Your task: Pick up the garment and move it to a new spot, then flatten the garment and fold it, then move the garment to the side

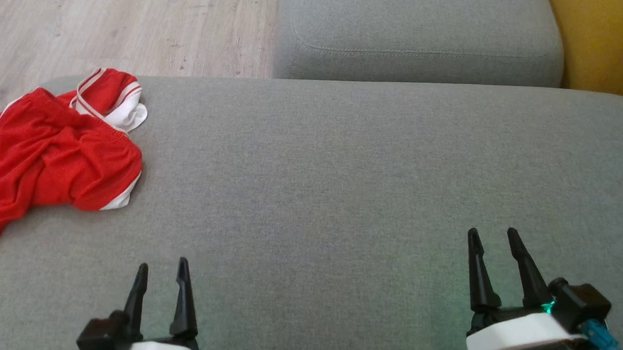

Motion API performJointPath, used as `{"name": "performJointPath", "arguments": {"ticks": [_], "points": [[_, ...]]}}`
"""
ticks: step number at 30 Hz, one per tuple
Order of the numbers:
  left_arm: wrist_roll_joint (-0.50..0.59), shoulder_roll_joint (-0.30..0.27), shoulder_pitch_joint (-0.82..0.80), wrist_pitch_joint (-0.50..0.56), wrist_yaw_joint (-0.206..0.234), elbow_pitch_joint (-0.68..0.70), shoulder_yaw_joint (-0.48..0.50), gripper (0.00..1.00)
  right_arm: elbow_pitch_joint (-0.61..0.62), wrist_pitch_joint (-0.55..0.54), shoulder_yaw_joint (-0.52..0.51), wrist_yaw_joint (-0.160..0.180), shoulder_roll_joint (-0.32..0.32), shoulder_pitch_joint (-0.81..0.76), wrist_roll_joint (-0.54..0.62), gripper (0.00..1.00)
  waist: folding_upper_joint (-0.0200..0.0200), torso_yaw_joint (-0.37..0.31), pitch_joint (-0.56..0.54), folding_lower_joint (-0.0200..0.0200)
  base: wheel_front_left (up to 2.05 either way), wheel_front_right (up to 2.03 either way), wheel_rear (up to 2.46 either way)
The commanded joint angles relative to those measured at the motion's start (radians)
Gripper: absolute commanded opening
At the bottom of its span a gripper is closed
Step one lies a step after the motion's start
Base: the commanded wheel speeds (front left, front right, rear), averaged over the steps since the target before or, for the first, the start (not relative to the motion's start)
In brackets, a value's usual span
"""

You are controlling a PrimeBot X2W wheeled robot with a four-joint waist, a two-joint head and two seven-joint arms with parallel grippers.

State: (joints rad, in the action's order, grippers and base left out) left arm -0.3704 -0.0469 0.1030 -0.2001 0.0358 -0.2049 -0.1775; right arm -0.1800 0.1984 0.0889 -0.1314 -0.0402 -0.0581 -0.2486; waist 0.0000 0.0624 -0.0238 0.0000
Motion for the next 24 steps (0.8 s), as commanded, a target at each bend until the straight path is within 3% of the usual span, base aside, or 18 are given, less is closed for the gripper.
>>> {"name": "performJointPath", "arguments": {"ticks": [1, 16, 24], "points": [[0.03, -0.005, -0.022, -0.015, 0.009, 0.027, 0.015, 1.0, 0.035, 0.017, 0.026, 0.001, -0.009, 0.012, 0.037, 1.0, 0.0, 0.001, 0.0, 0.0, 0.0, 0.0, 0.0], [0.17, -0.009, -0.011, -0.047, 0.04, 0.021, -0.007, 1.0, 0.05, 0.062, 0.054, 0.001, -0.01, 0.005, 0.232, 1.0, 0.0, 0.006, 0.001, 0.0, 0.0, 0.0, 0.0], [0.16, -0.014, -0.013, -0.037, 0.045, 0.017, -0.004, 1.0, 0.047, 0.063, 0.05, 0.001, -0.01, 0.008, 0.238, 1.0, 0.0, 0.006, 0.005, 0.0, 0.0, 0.0, 0.0]]}}
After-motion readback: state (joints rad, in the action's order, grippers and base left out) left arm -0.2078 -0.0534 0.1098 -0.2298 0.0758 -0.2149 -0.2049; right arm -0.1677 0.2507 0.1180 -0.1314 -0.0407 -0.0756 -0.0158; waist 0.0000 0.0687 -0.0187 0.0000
